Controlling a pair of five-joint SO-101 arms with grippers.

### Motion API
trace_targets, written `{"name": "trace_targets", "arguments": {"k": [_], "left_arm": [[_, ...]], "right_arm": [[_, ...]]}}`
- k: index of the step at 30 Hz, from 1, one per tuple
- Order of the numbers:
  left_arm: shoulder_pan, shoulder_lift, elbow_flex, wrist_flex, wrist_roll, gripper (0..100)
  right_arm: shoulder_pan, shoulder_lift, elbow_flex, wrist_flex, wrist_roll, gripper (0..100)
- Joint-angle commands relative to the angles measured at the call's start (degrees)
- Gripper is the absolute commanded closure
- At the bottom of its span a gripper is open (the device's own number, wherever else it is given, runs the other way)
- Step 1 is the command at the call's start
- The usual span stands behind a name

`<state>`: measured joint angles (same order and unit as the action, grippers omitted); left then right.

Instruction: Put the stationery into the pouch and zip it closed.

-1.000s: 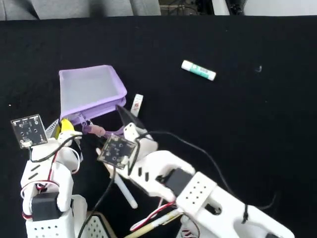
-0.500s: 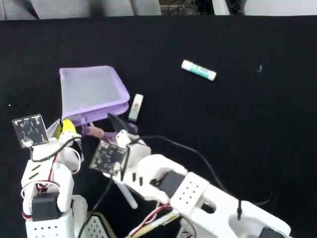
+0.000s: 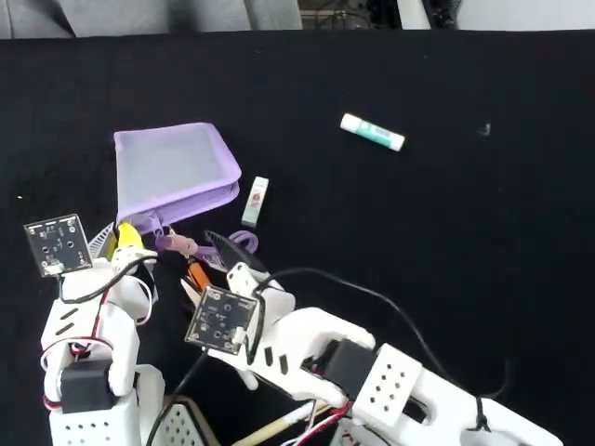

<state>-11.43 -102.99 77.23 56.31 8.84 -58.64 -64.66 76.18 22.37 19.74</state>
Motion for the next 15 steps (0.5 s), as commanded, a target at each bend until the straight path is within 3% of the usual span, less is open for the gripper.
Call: {"name": "trace_targets", "arguments": {"k": [1,9,15], "left_arm": [[0.22,-0.44,-2.95,-1.58,0.44,97],[-0.31,-0.44,-2.77,-2.37,0.44,97],[-2.51,-0.35,-0.75,-4.84,0.44,97]], "right_arm": [[-0.53,4.88,-0.57,-5.71,-0.53,66.3],[3.34,26.42,-8.92,-14.59,-0.88,66.3],[3.43,30.2,-9.27,-19.87,-0.44,66.3]]}}
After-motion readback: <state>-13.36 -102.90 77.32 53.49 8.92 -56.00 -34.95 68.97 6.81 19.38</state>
